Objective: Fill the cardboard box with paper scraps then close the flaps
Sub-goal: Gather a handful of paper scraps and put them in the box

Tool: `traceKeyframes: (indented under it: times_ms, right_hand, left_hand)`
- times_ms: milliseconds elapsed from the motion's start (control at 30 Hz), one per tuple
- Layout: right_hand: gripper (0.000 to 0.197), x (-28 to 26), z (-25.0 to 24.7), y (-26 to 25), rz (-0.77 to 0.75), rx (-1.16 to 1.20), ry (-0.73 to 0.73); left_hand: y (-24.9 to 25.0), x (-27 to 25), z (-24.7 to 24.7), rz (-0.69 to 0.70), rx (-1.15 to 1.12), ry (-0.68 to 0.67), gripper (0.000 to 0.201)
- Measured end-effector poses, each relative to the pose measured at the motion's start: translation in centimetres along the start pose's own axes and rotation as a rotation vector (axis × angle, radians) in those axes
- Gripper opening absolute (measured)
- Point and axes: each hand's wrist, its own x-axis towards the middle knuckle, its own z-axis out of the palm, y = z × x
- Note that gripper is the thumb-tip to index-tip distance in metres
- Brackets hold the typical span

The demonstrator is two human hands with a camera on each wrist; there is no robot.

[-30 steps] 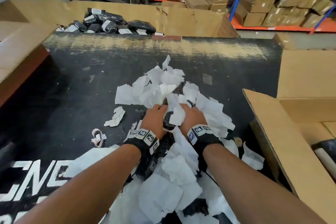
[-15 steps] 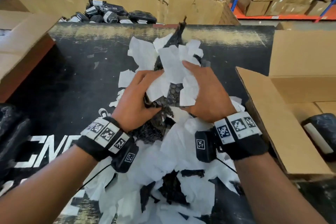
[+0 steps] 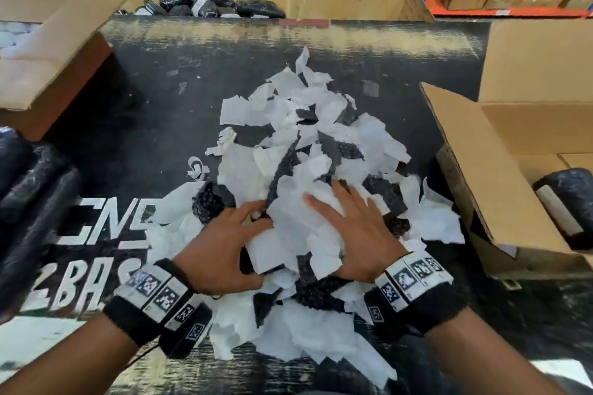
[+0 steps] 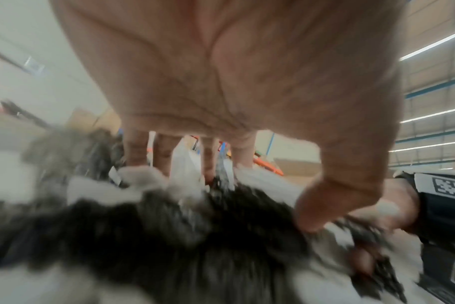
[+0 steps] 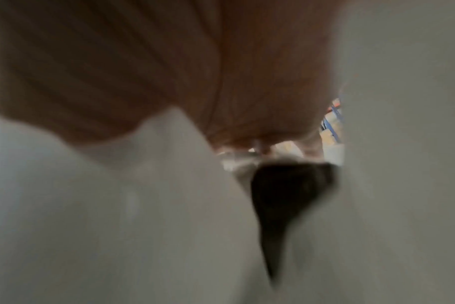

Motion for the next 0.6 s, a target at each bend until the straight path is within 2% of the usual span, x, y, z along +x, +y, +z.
traceKeyframes:
  times_ms: [100, 167, 233, 333, 433, 533, 600]
  right_hand:
    - [0.133, -2.1, -2.8, -0.3, -0.043, -0.046, -0.019]
    - [0.135, -3.9, -4.6, -0.8, -0.087, -0.056, -0.045]
    - [0.132, -5.3, -6.3, -1.4, -0.102, -0.005, -0.081]
    - [0.125, -4.9, -7.4, -1.8, -0.040, 0.091, -0.007]
    - [0.142, -1.5, -6.3, -0.9, 0.128, 0.098, 0.040]
    - [0.156, 2.2, -4.3, 0.2, 0.244, 0.133, -0.110]
    - [0.160, 3.8, -2.9, 0.3, 0.254, 0.138, -0.192]
  left_hand:
    - [1.3, -1.5, -4.2, 0.005, 0.084, 0.045, 0.067]
    - [2.0, -2.3, -6.7, -0.011, 0.074, 0.100, 0.061]
    - [2.5, -2.5, -8.3, -0.043, 0.029, 0.187, 0.068]
    - [3.5, -0.9, -9.0, -0.109, -0.050, 0.242, 0.100]
    - [3.3, 3.0, -7.1, -0.206, 0.001, 0.058, 0.134]
    - [2.4, 6.8, -3.6, -0.313, 0.006, -0.184, 0.150]
    - [1.8, 8.0, -1.1, -0.310, 0.015, -0.293, 0.155]
